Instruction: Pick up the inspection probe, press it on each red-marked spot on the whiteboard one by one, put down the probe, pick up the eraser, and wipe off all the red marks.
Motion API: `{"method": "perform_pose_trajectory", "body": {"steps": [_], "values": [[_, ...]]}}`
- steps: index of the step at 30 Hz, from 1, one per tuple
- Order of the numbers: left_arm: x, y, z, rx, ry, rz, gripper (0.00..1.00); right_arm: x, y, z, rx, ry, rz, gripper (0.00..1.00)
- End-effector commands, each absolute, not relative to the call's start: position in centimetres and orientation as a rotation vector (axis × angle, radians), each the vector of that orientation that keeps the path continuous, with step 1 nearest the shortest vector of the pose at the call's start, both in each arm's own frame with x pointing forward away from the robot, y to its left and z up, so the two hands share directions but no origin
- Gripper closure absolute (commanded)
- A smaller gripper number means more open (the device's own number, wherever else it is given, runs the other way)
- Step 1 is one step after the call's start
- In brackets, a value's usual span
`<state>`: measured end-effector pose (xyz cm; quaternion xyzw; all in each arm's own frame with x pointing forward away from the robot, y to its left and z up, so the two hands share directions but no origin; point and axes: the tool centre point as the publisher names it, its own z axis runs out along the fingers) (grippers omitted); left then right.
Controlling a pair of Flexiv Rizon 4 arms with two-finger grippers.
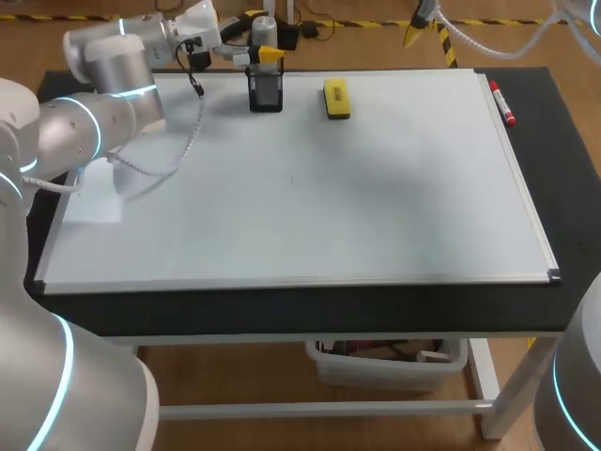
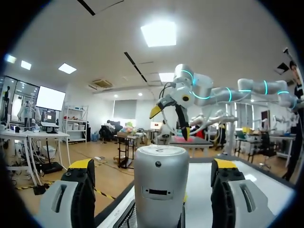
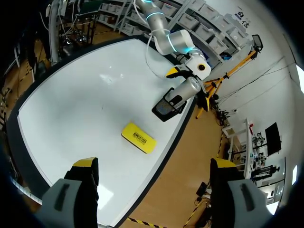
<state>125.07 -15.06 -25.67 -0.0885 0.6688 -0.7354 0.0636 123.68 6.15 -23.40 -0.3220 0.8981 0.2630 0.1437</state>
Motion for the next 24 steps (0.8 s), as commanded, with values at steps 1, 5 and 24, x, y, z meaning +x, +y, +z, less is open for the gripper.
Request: {"method": "perform_pose_trajectory", "body": {"steps": [1, 5, 24], "values": [[125.6, -14.8, -24.9, -0.022, 2.175, -2.299, 0.00, 123.5, 6.1, -23.2, -0.931, 2.593, 0.749, 0.00], [125.7, -14.6, -24.6, -0.102, 2.199, -2.260, 0.00, 123.5, 6.1, -23.2, -0.931, 2.593, 0.749, 0.00], [125.1, -12.1, -23.3, -0.309, 2.307, -1.960, 0.00, 123.5, 6.1, -23.2, -0.931, 2.593, 0.749, 0.00]]}}
